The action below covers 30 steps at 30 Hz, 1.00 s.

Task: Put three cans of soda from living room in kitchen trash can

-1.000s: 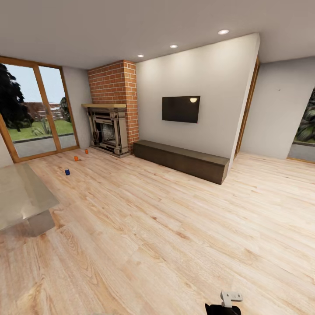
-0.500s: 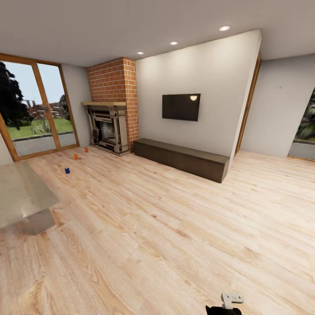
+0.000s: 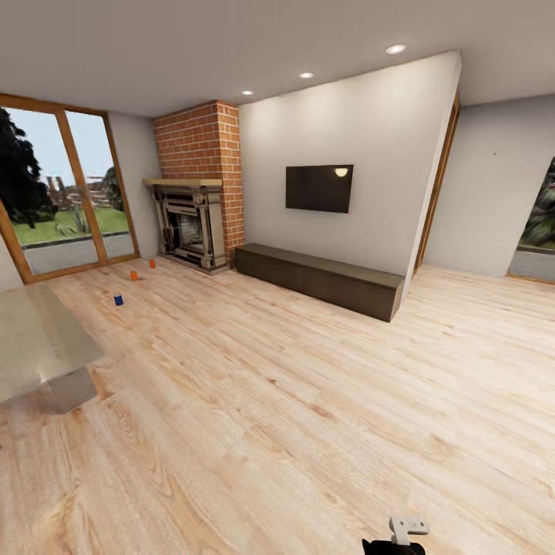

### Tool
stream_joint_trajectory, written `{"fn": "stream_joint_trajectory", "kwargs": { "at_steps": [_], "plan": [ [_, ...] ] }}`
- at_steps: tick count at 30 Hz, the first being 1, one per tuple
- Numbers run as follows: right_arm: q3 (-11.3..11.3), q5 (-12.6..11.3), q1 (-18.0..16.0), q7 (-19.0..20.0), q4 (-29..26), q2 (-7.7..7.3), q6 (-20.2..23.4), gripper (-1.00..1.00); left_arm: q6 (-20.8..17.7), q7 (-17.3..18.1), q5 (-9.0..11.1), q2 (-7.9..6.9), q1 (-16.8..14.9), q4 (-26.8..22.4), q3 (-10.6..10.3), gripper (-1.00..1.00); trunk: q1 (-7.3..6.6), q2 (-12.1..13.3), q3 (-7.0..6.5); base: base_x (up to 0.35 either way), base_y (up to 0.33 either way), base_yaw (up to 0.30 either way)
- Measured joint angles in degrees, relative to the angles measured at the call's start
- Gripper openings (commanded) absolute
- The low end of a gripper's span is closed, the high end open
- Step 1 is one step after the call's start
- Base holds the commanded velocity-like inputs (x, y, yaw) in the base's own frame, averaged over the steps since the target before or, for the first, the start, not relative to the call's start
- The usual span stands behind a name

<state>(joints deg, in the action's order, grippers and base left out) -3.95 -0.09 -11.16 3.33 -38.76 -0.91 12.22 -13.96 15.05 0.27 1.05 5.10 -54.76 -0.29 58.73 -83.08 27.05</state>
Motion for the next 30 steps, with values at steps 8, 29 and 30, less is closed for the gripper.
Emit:
{"fn": "stream_joint_trajectory", "kwargs": {
  "at_steps": [8,29,30],
  "plan": [
    [-0.01,0.00,0.00,-0.01,0.00,0.01,-0.16,1.00,0.17,-0.02,0.07,0.00,0.00,1.79,0.02,1.00,0.00,0.00,0.02,0.000,0.000,0.000],
    [0.03,0.13,0.00,0.00,0.68,-0.09,-0.36,1.00,1.71,-0.16,-0.12,0.04,-0.02,2.48,0.02,1.00,0.00,0.00,0.97,0.046,0.000,0.000],
    [0.03,0.14,0.00,-0.01,0.89,-0.08,-0.38,1.00,1.71,-0.17,-0.14,0.05,-0.03,2.75,0.02,1.00,0.00,0.00,0.98,0.013,0.000,0.000]
  ]
}}
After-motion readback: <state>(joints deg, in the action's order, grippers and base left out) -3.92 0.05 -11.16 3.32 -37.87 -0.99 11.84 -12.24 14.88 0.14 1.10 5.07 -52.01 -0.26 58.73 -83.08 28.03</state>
